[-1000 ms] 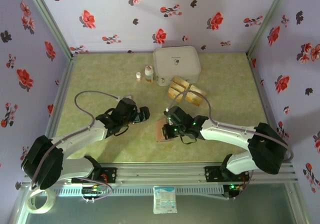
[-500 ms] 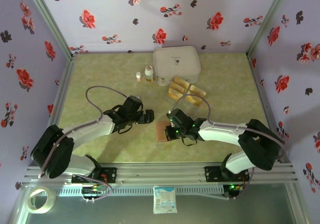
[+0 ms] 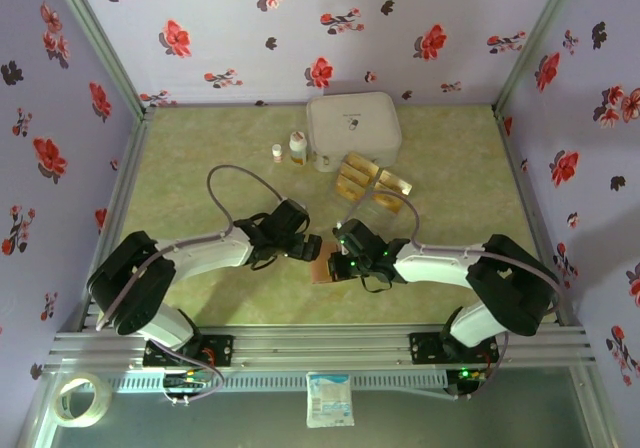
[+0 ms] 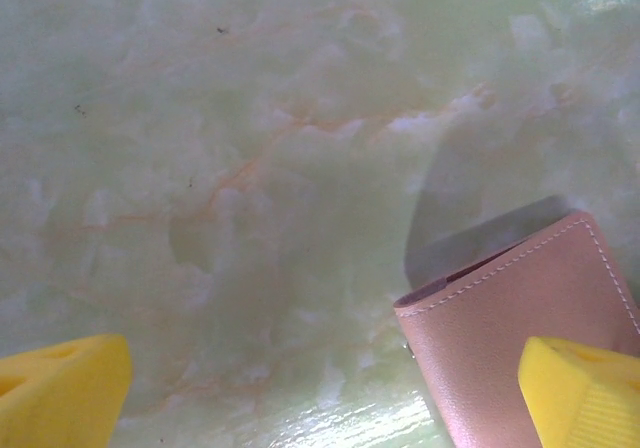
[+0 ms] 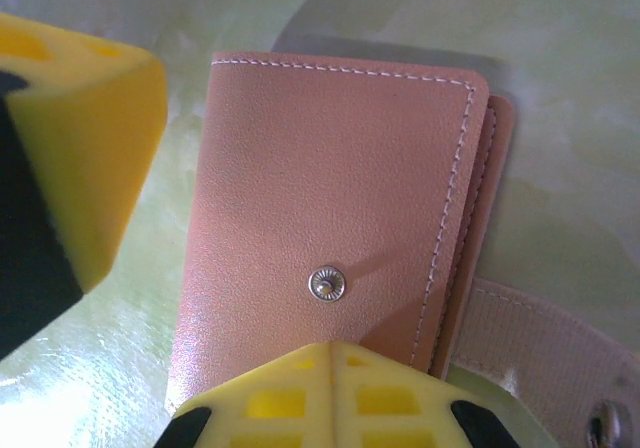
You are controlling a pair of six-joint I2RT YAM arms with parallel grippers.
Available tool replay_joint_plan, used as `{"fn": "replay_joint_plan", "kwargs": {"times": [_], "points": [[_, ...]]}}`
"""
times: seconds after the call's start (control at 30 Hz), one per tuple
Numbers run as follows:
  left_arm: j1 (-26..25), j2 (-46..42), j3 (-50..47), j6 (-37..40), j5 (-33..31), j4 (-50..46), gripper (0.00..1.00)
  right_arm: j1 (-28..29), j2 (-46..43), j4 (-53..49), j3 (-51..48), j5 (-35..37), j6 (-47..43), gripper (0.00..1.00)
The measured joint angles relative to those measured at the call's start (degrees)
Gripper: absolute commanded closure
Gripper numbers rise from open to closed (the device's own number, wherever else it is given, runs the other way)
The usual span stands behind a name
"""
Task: Put the credit cards into the card holder
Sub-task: Press the card holder at the bottom-center of the table.
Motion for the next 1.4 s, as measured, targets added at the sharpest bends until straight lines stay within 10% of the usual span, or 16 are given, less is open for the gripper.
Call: {"fn": "replay_joint_plan", "kwargs": {"times": [0.53,0.97,1.4], "points": [[-0.7,4.2,-0.9,1.2,-1.7,4.2,0.0,-0.1,0.3,0.4,0.0,-0.1,0.1,1.0],[-1.0,4.6,-4.1,-0.6,-2.7,9.0,0.0,-4.4,-14.5,-13.3,3.6,3.0,-1.2,0.53],[-2.3,4.6,-4.4,-0.8,-5.1,9.9,0.0,-5.6,-6.9,-27.5,13.3,8.4,-5.5,0.67]]}}
